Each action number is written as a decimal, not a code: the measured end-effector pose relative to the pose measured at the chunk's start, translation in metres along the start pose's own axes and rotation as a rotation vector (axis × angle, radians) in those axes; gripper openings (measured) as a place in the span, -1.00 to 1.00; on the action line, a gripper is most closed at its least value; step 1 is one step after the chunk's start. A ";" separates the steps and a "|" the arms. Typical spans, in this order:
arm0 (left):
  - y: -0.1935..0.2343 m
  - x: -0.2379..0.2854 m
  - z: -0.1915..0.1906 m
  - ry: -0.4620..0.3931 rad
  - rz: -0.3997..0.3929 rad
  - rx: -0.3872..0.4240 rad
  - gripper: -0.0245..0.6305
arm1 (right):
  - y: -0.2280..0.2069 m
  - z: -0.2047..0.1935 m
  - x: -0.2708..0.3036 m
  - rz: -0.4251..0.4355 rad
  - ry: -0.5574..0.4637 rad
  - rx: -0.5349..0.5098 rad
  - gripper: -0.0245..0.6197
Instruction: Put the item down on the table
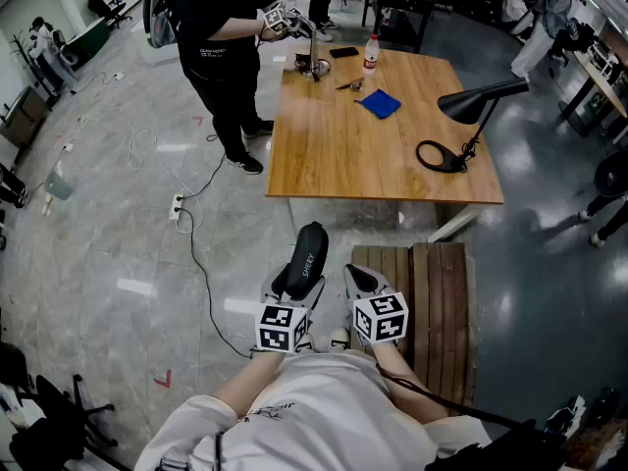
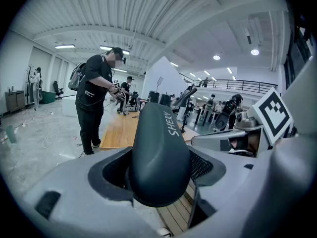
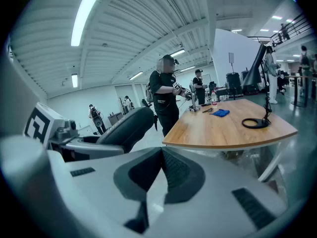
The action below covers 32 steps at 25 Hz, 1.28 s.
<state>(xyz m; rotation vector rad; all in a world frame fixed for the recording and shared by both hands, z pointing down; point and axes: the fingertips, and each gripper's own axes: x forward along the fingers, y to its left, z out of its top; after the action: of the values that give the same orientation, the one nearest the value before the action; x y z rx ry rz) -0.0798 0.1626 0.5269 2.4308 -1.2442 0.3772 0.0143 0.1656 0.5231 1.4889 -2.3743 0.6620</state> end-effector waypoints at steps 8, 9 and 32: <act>0.021 -0.022 -0.003 -0.002 -0.018 0.002 0.11 | 0.030 -0.006 0.005 -0.020 -0.002 0.006 -0.91; 0.023 -0.024 -0.004 -0.002 -0.019 0.002 0.11 | 0.033 -0.008 0.005 -0.022 -0.001 0.008 -0.91; 0.097 0.100 0.055 0.004 0.093 -0.051 0.11 | -0.046 0.069 0.136 0.092 0.018 -0.020 -0.91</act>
<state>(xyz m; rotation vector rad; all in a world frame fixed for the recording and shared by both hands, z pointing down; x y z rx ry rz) -0.0981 0.0147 0.5387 2.3343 -1.3523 0.3721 -0.0027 0.0078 0.5351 1.3669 -2.4408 0.6673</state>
